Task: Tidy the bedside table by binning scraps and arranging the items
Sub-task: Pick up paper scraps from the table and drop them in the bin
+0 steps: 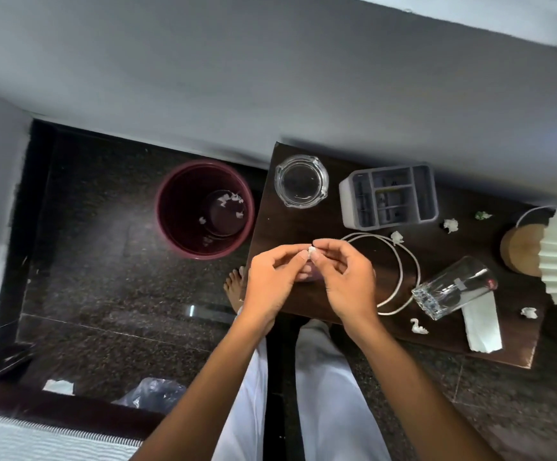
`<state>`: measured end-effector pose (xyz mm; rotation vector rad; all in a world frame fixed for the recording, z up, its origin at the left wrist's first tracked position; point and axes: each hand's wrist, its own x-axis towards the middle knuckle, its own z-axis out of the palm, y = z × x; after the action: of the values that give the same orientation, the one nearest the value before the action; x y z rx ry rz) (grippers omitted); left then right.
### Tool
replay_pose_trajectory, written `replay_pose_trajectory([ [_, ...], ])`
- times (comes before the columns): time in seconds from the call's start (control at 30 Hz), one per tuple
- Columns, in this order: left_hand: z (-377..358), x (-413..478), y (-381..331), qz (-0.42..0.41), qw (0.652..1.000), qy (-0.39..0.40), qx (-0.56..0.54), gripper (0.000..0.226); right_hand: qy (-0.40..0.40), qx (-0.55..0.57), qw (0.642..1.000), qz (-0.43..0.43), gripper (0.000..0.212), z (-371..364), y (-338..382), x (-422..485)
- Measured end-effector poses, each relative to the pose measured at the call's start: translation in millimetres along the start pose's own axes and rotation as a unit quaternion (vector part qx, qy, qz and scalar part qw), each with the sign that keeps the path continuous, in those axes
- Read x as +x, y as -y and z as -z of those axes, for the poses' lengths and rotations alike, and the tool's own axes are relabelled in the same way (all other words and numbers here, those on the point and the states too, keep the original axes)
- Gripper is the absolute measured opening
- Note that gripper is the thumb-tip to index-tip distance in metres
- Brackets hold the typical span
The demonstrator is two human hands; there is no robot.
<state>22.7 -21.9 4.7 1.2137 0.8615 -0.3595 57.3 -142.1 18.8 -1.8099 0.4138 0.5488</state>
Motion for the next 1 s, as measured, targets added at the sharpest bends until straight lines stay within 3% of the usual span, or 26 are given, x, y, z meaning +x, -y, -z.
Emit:
replay_pose_trajectory([
  [0.23, 53.9, 17.2, -16.4, 0.023, 0.996, -0.056, -0.069, 0.018, 0.026, -0.098, 0.995, 0.027, 0.013, -67.0, 10.7, 13.5],
  [0.5, 127.5, 63.1, -27.0, 0.044, 0.984, -0.158, -0.071, 0.013, 0.069, -0.093, 0.993, 0.009, 0.023, -135.2, 15.0, 34.0],
  [0.73, 161.1, 112.6, -18.8, 0.041, 0.973, -0.228, 0.015, 0.012, 0.041, -0.090, 0.995, -0.031, 0.022, -129.6, 3.8, 34.9],
  [1.0, 148.4, 113.1, -16.6, 0.065, 0.973, -0.212, 0.071, 0.013, -0.028, -0.059, 0.996, -0.056, 0.020, -89.4, -8.3, 28.0],
])
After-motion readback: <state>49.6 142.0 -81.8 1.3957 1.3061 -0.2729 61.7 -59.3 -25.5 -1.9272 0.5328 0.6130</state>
